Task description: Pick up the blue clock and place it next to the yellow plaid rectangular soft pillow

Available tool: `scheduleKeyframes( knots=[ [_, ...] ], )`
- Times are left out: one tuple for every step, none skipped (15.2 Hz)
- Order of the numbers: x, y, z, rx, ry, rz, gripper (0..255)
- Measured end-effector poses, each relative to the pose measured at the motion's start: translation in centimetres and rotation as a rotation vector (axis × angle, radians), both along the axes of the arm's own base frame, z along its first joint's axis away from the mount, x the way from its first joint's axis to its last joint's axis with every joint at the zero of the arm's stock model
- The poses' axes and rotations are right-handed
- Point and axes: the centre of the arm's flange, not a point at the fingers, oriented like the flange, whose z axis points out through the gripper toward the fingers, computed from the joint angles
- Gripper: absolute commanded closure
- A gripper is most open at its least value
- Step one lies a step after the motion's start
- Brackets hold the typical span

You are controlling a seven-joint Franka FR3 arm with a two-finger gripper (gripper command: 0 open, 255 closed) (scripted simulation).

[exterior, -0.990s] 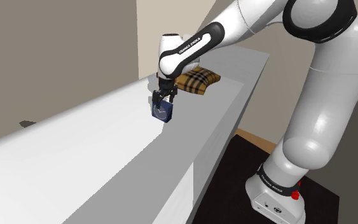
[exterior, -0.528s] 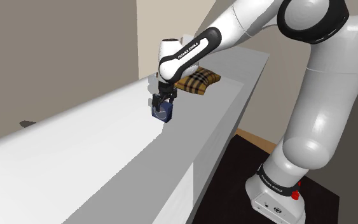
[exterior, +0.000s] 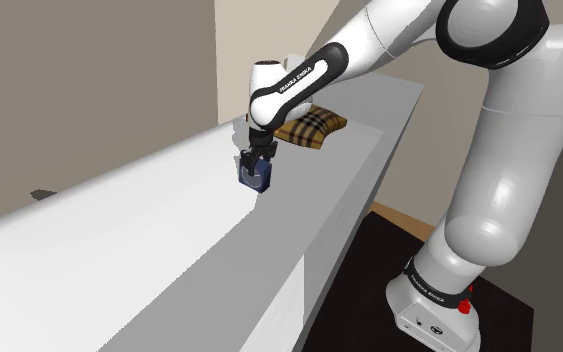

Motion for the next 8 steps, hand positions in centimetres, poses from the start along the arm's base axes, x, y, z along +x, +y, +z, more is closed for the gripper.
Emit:
scheduleKeyframes(
  knots=[
    [0.0, 0.02, 0.0, 0.0, 0.0, 0.0, 255],
    [0.0, 0.03, 0.0, 0.0, 0.0, 0.001, 255],
    [-0.01, 0.02, 0.01, 0.0, 0.0, 0.001, 255],
    [-0.01, 0.01, 0.01, 0.0, 0.0, 0.001, 255],
    [-0.02, 0.01, 0.01, 0.0, -0.001, 0.001, 255],
    [-0.01, 0.04, 0.02, 0.0, -0.001, 0.001, 255],
    [-0.02, 0.03, 0.25, 0.0, 0.0, 0.0, 255],
    [0.0, 0.03, 0.63, 0.0, 0.001, 0.0, 255]
  ],
)
